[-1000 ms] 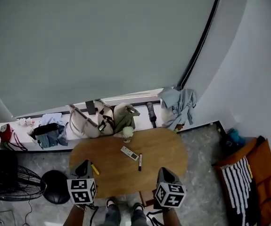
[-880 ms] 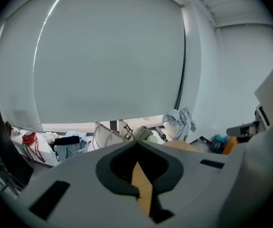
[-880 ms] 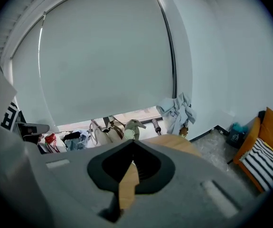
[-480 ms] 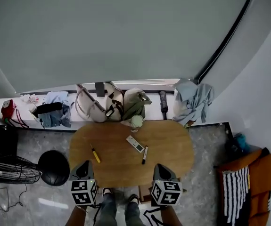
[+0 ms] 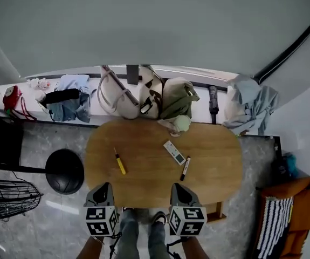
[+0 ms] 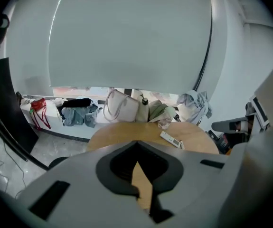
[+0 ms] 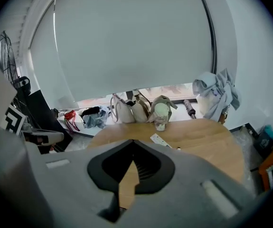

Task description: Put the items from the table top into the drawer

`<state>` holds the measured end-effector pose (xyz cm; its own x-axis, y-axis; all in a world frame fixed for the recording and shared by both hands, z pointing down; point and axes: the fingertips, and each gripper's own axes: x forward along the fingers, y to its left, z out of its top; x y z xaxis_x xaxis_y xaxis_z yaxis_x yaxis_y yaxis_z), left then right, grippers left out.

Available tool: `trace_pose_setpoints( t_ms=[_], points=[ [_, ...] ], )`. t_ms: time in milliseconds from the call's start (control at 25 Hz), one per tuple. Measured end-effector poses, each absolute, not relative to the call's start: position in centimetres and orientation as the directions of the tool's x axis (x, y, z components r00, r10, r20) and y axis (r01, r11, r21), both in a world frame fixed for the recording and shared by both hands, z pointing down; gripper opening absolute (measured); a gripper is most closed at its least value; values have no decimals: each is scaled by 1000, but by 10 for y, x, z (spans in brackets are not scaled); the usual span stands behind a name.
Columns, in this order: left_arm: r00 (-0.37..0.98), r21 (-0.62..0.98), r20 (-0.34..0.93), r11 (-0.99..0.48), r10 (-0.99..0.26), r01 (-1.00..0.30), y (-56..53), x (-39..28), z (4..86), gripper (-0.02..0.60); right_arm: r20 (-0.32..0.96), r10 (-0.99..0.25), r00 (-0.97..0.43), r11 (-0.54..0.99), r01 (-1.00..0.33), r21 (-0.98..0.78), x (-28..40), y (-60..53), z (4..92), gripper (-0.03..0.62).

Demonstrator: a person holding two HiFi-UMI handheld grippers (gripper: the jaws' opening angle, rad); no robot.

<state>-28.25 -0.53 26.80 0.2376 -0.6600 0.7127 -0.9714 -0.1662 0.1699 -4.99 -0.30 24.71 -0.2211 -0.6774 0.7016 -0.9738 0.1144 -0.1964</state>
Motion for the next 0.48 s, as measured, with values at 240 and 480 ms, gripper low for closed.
trace_pose_setpoints(
  t_ms=[240, 480],
  points=[
    [192, 194, 724, -71, -663, -978, -6, -303, 338, -8, 721, -639, -266, 138, -963, -233, -80, -4, 312, 5],
    [142, 195, 753, 12, -642, -981, 1, -321, 403, -8, 758, -601, -254, 117, -966, -231, -80, 2, 369, 5]
  ],
)
